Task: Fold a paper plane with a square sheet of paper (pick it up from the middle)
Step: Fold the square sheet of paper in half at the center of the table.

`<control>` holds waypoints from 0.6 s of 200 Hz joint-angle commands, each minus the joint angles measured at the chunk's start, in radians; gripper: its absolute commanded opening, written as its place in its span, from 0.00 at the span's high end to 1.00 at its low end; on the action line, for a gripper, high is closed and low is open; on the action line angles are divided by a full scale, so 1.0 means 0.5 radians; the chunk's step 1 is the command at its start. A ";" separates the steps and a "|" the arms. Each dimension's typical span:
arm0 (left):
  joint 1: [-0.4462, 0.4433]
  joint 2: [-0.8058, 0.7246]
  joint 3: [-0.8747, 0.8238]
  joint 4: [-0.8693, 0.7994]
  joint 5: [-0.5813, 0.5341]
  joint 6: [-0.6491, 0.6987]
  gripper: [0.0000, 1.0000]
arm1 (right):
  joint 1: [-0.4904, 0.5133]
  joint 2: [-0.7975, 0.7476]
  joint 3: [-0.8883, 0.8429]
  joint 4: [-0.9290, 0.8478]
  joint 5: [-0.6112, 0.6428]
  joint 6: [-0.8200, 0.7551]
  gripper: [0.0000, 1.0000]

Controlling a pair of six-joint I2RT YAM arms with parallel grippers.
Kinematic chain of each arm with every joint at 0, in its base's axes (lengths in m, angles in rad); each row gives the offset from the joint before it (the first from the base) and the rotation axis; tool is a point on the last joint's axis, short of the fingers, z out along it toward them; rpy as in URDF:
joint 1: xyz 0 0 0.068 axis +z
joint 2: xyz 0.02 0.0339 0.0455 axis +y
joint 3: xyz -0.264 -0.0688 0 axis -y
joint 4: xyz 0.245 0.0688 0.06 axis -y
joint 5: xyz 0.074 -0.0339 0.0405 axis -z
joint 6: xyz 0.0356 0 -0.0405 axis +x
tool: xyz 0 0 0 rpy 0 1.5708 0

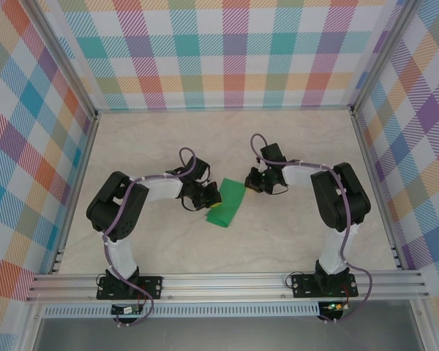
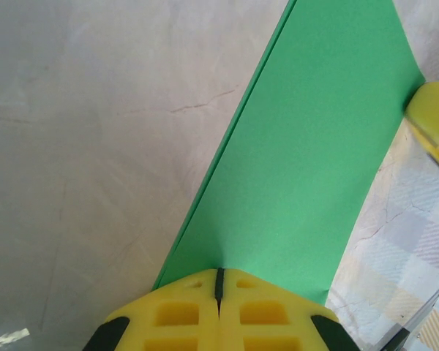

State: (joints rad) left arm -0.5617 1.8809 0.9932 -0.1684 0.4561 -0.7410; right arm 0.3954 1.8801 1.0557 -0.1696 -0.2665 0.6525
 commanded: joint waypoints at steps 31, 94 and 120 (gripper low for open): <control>-0.024 0.253 -0.198 -0.510 -0.354 0.018 1.00 | 0.004 -0.400 -0.162 -0.023 0.214 0.091 0.92; -0.024 0.285 -0.176 -0.465 -0.363 0.055 1.00 | 0.362 -0.451 -0.415 0.309 -0.402 0.446 0.94; -0.024 0.294 -0.176 -0.449 -0.354 0.055 1.00 | 0.448 -0.375 -0.428 0.371 -0.462 0.486 0.95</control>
State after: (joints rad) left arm -0.5617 1.8820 0.9928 -0.1635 0.4591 -0.7357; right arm 0.5961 1.6585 0.8474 -0.0605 -0.4179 0.8322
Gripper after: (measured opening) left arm 0.040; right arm 0.055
